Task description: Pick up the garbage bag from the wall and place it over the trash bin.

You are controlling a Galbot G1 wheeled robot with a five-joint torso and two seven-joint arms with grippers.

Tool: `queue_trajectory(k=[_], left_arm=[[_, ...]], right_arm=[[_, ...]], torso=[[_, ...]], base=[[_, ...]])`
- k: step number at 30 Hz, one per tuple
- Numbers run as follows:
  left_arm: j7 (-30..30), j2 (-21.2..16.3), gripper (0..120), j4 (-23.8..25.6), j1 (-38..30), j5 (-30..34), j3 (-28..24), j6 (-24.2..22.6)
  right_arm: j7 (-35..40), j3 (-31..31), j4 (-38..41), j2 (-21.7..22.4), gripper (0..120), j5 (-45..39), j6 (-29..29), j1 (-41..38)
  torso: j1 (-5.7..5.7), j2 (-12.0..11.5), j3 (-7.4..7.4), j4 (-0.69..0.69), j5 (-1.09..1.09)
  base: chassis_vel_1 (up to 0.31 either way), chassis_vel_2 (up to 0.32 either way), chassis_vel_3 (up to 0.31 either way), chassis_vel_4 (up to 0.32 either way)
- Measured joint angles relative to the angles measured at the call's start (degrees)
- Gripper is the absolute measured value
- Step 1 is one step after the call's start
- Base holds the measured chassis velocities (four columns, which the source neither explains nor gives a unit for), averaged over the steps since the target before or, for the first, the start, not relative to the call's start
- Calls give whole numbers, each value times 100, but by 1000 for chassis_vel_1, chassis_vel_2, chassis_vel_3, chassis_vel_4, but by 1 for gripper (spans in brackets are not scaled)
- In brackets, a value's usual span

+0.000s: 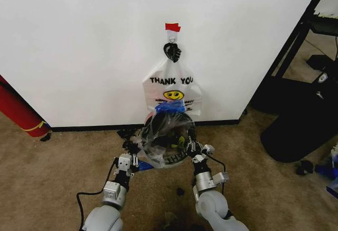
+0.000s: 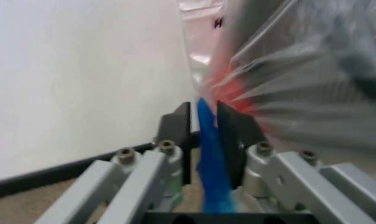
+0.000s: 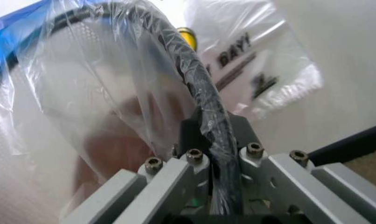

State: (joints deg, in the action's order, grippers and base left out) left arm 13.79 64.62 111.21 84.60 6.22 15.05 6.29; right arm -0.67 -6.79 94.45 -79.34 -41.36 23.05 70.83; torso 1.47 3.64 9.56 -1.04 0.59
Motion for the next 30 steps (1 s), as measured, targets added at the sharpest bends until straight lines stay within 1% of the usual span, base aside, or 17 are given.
queue_trajectory(k=[3, 4, 7, 8, 9, 11, 12, 13, 15, 17, 19, 20, 24, 25, 27, 28, 30], left_arm=[[-221, -67, 34, -121, 76, -234, 155, 298], [-503, -104, 41, -174, 132, -312, 263, 524], [-807, -123, 48, -207, 168, -366, 385, 743], [-1057, -126, 54, -242, 182, -428, 500, 989], [-1057, -126, 54, -242, 182, -428, 500, 989], [-1593, -103, 66, -284, 192, -499, 783, 1527], [-1878, -86, 71, -289, 203, -497, 942, 1792], [-1878, -86, 71, -289, 203, -497, 942, 1792], [-2191, -63, 79, -290, 213, -414, 1154, 2153], [-2362, -53, 88, -239, 204, -130, 1311, 2407], [-2474, -110, 95, -89, 139, 296, 1349, 2501], [-2474, -110, 95, -89, 139, 296, 1349, 2501], [-2816, -402, 100, 147, -125, 1067, 1268, 2505], [-2911, -470, 100, 172, -155, 1185, 1247, 2474], [-3297, -786, 100, 244, -231, 1605, 1154, 2268], [-3297, -786, 100, 244, -231, 1605, 1154, 2268], [-3504, -1011, 100, 236, -293, 1772, 1089, 2121]], right_arm=[[255, -7, 35, 1, 0, 34, -89, -51], [340, -9, 44, -10, 0, 36, -127, -74], [378, -5, 45, -32, 0, 49, -146, -86], [411, 1, 39, -59, 0, 73, -156, -95], [411, 1, 39, -59, 0, 73, -156, -95], [514, 6, -16, -110, 0, 125, -177, -115], [573, 6, -40, -127, 0, 152, -189, -125], [573, 6, -40, -127, 0, 152, -189, -125], [620, 5, -57, -136, 0, 200, -199, -130], [584, 7, -66, -123, 0, 297, -197, -102], [365, 20, -101, -76, 0, 435, -120, -60], [365, 20, -101, -76, 0, 435, -120, -60], [-277, 7, -252, 42, 0, 733, 185, -39], [-416, -1, -286, 70, 0, 790, 248, -38], [-865, -43, -373, 169, 0, 980, 472, -46], [-865, -43, -373, 169, 0, 980, 472, -46], [-1121, -77, -411, 226, 0, 1095, 638, -52]], torso=[[0, 0, 0, 0, 1], [0, 0, 0, 0, 1], [0, 0, 0, 0, 1], [0, 0, 0, 0, 0], [0, 0, 0, 0, 0], [0, 0, 0, 0, 0], [0, 0, 0, 0, 0], [0, 0, 0, 0, 0], [0, 0, 0, 0, 0], [0, 0, 0, 1, 0], [0, 0, 0, 1, 0], [0, 0, 0, 1, 0], [0, 0, 0, -1, 0], [0, 0, 0, -2, 0], [0, 0, 0, 0, -1], [0, 0, 0, 0, -1], [0, 0, 0, 0, 0]], base=[[0, 0, 0, 0], [0, 0, 0, 0], [0, 0, 0, 0], [0, 0, 0, 0], [0, 0, 0, 0], [0, 0, 0, 0], [0, 0, 0, 0], [0, 0, 0, 0], [0, 0, 0, 0], [0, 0, 0, 0], [0, 0, 0, 0], [0, 0, 0, 0], [0, 0, 0, 0], [0, 0, 0, 0], [0, 0, 0, 0], [0, 0, 0, 0], [0, 0, 0, 0]])
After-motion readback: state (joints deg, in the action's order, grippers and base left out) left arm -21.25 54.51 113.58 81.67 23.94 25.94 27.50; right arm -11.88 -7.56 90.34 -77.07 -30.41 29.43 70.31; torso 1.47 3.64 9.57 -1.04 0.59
